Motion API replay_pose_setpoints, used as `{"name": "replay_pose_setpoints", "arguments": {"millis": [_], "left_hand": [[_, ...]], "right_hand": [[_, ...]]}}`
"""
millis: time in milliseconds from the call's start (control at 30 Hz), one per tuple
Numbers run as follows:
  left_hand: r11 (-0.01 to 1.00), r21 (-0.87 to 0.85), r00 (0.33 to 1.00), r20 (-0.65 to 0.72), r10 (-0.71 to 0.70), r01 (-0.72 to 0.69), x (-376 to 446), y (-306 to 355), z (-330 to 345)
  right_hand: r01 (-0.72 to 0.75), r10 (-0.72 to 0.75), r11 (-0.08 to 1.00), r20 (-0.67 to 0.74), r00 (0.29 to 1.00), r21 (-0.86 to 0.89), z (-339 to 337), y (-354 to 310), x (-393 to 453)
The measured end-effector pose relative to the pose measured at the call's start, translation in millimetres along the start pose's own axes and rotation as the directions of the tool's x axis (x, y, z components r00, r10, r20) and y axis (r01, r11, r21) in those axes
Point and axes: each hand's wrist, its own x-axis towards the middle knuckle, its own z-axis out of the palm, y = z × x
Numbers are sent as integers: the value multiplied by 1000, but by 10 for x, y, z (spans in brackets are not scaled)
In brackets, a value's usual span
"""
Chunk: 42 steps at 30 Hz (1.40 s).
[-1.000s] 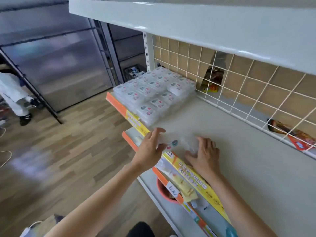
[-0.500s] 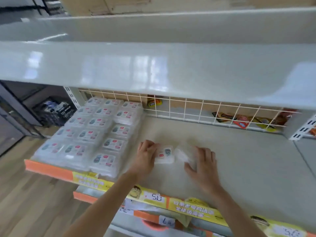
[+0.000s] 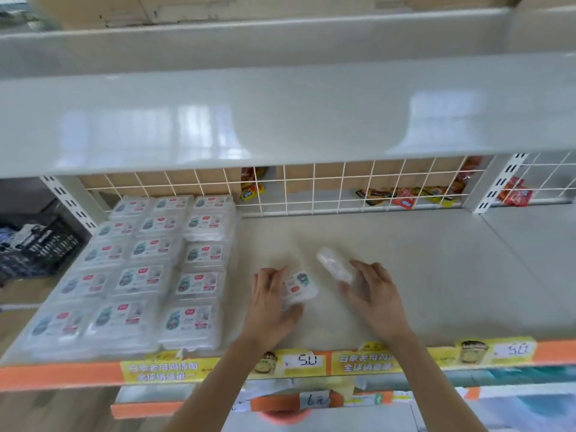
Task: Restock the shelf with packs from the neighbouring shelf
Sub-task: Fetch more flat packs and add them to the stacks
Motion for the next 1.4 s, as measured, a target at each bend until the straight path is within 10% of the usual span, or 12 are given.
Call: {"name": "replay_pose_setpoints", "arguments": {"millis": [133, 667, 867, 1000, 1167, 1400], "left_hand": [[999, -19, 999, -33, -37, 36, 2, 29, -4], [959, -183, 976, 5, -219, 216, -33, 267, -182], [918, 206, 937, 168, 307, -338, 194, 111, -368], [772, 413, 826, 507, 245, -483, 376, 187, -470], [712, 476, 770, 622, 142, -517, 543, 150, -612], [933, 225, 945, 235, 229, -282, 452, -62, -1126]], "right_hand": [[-105, 109, 974, -11, 994, 202, -32, 36, 44], [135, -135, 991, 9, 991, -3, 95, 87, 81], [192, -188, 972, 42, 981, -131, 133, 94, 78], [164, -149, 970, 92, 985, -177, 118, 23, 112], [174, -138, 962, 174, 975, -211, 296, -267, 224], [211, -185, 956, 141, 973, -202, 604, -428, 216]]}}
